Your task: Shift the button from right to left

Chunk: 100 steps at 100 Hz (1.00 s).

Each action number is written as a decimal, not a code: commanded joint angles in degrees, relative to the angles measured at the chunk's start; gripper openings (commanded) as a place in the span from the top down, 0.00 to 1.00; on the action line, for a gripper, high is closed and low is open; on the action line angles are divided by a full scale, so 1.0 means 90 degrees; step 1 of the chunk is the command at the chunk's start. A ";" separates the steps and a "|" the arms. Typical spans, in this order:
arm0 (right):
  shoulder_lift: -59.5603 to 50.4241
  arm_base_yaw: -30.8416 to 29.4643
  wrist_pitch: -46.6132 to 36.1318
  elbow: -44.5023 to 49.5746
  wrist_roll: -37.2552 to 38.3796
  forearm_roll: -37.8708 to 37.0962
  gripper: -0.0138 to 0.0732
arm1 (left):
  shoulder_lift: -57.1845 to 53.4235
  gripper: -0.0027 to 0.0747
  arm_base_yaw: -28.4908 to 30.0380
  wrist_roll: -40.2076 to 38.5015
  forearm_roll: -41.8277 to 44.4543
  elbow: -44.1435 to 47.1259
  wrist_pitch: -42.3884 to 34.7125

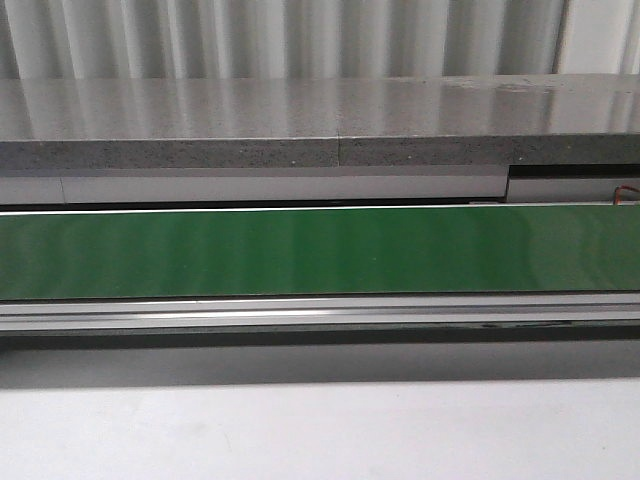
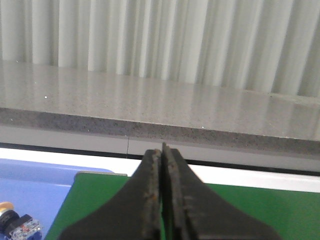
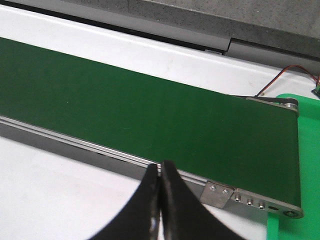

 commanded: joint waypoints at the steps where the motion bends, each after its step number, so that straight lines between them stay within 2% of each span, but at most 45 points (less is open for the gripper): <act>1: 0.0008 0.0007 -0.0379 -0.0161 -0.0032 0.0157 0.92 | -0.0279 0.99 0.0052 0.0037 -0.0017 0.0148 -0.0095; 13: 0.0008 0.0007 -0.0379 -0.0161 -0.0032 0.0157 0.92 | -0.0710 0.99 0.0052 0.0037 0.0035 0.0148 0.0337; 100: 0.0008 0.0007 -0.0379 -0.0161 -0.0032 0.0157 0.92 | -0.0697 0.99 0.0052 -0.0037 0.0035 0.0148 0.0624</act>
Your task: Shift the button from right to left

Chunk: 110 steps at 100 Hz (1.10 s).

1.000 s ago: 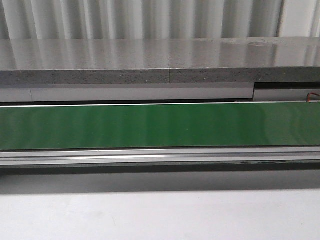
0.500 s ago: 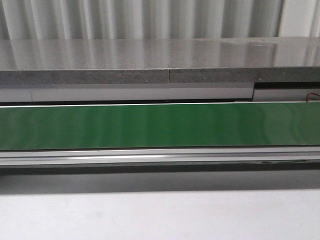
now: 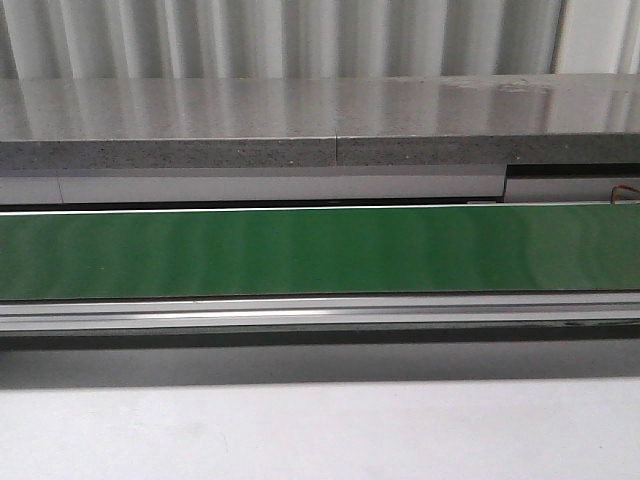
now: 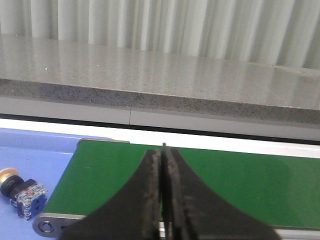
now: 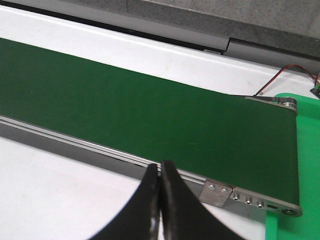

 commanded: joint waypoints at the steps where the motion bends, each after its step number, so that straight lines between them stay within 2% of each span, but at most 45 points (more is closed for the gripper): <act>1: 0.0012 0.0007 -0.0379 -0.0161 -0.0032 0.0157 0.92 | -0.0223 0.99 0.0018 -0.0037 -0.0034 0.0148 -0.0483; 37: 0.0006 0.0007 -0.0440 -0.0109 -0.0032 0.0049 0.92 | -0.0223 0.99 0.0018 -0.0037 -0.0034 0.0148 -0.0483; 65: -0.0951 0.0182 -0.1671 0.0805 0.0103 -0.0216 0.92 | -0.0223 0.99 0.0018 -0.0037 -0.0034 0.0148 -0.0483; 75: -0.1459 0.0207 -0.1981 0.1321 0.1007 -0.0865 0.92 | -0.0223 0.99 0.0018 -0.0037 -0.0034 0.0148 -0.0483; 94: -0.2453 0.0207 -0.2272 0.2236 0.3576 -0.2686 0.92 | -0.0223 0.99 0.0018 -0.0037 -0.0034 0.0148 -0.0483; 101: -0.2811 0.0207 -0.2507 0.2513 0.4054 -0.3051 0.92 | -0.0223 0.99 0.0018 -0.0037 -0.0034 0.0148 -0.0483; 110: -0.3226 0.0207 -0.2924 0.2838 0.4195 -0.3153 0.92 | -0.0223 0.99 0.0018 -0.0037 -0.0034 0.0148 -0.0483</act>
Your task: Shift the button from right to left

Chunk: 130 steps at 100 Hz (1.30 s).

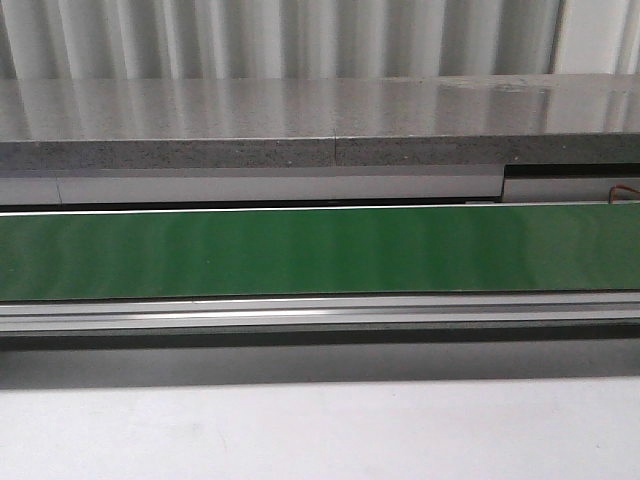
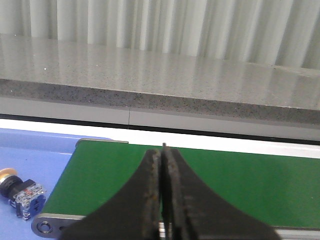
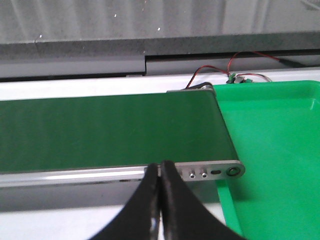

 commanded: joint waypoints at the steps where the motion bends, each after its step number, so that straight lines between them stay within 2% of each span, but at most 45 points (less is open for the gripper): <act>1: -0.0326 0.0004 -0.0991 0.0126 0.0356 -0.0314 0.92 | -0.0223 0.99 0.0018 -0.0037 -0.0034 0.0148 -0.0483; 37: -0.0333 0.0004 -0.2489 0.1108 0.0369 -0.0148 0.92 | -0.0223 0.99 0.0018 -0.0037 -0.0034 0.0148 -0.0483; 130: -0.0333 0.0004 -0.2535 0.1100 0.0369 -0.0105 0.92 | -0.0223 0.99 0.0018 -0.0037 -0.0034 0.0148 -0.0483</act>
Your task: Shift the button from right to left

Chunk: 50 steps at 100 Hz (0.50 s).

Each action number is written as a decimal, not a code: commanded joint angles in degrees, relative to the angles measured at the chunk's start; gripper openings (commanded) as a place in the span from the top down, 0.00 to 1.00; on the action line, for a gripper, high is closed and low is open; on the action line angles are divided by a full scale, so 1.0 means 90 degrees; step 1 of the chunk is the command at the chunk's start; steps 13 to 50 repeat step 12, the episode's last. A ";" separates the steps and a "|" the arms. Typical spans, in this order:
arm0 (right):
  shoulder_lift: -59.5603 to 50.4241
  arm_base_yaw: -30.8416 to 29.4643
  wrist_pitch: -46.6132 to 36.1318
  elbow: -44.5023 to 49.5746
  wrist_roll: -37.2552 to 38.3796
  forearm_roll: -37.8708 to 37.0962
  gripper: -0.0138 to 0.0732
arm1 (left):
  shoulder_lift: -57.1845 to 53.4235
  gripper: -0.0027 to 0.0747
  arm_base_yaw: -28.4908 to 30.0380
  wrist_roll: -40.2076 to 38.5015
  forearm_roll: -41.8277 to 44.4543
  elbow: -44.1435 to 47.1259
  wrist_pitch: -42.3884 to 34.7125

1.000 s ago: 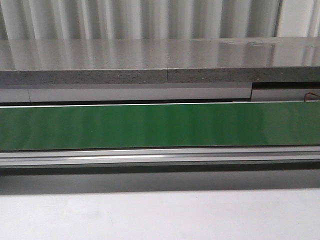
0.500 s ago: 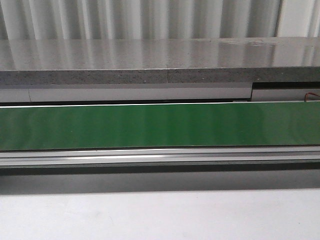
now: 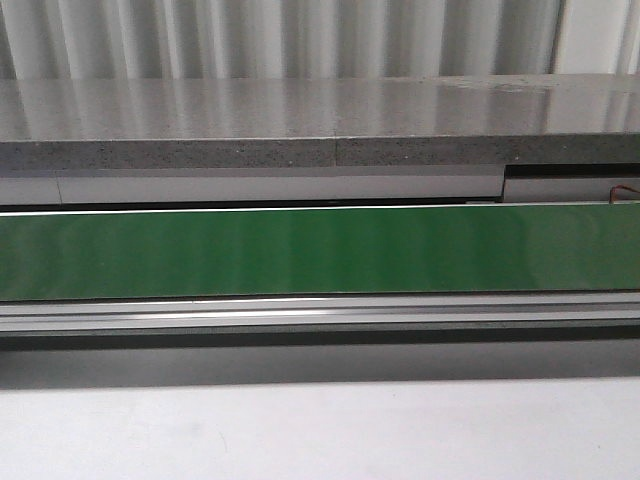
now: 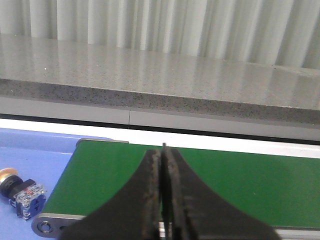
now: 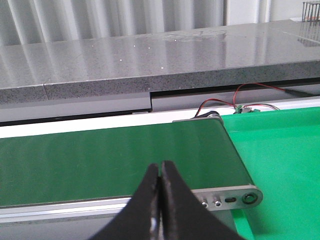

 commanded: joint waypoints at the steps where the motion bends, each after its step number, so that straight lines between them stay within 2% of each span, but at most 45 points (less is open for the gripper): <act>1: -0.0080 0.0004 -0.0546 -0.0095 -0.0010 0.0000 0.92 | -0.0223 0.99 0.0018 -0.0037 -0.0034 0.0148 -0.0493; 50: -0.0080 0.0004 -0.0546 -0.0095 -0.0010 0.0000 0.92 | -0.0223 0.99 0.0018 -0.0037 -0.0034 0.0148 -0.0493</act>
